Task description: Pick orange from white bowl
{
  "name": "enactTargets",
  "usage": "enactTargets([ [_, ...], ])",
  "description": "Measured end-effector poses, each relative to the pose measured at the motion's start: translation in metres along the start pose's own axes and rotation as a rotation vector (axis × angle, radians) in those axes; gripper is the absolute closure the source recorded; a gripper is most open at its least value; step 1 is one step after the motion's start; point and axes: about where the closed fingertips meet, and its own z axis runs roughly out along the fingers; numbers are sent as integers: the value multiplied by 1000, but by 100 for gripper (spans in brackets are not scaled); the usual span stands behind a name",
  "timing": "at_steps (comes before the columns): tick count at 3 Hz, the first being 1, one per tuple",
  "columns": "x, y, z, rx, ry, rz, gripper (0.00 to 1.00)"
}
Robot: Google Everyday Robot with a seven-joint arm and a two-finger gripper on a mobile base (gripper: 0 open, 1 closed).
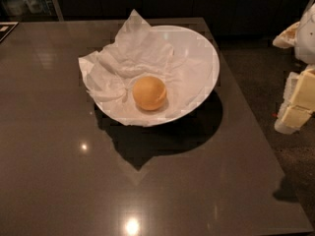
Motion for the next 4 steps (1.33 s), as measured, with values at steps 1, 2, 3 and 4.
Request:
enactTargets([
  [1, 0, 0, 0, 0, 0, 0, 0],
  [2, -14, -4, -1, -2, 20, 41, 0],
  [3, -74, -23, 10, -47, 61, 56, 0],
  [4, -80, -27, 8, -25, 43, 51, 0],
])
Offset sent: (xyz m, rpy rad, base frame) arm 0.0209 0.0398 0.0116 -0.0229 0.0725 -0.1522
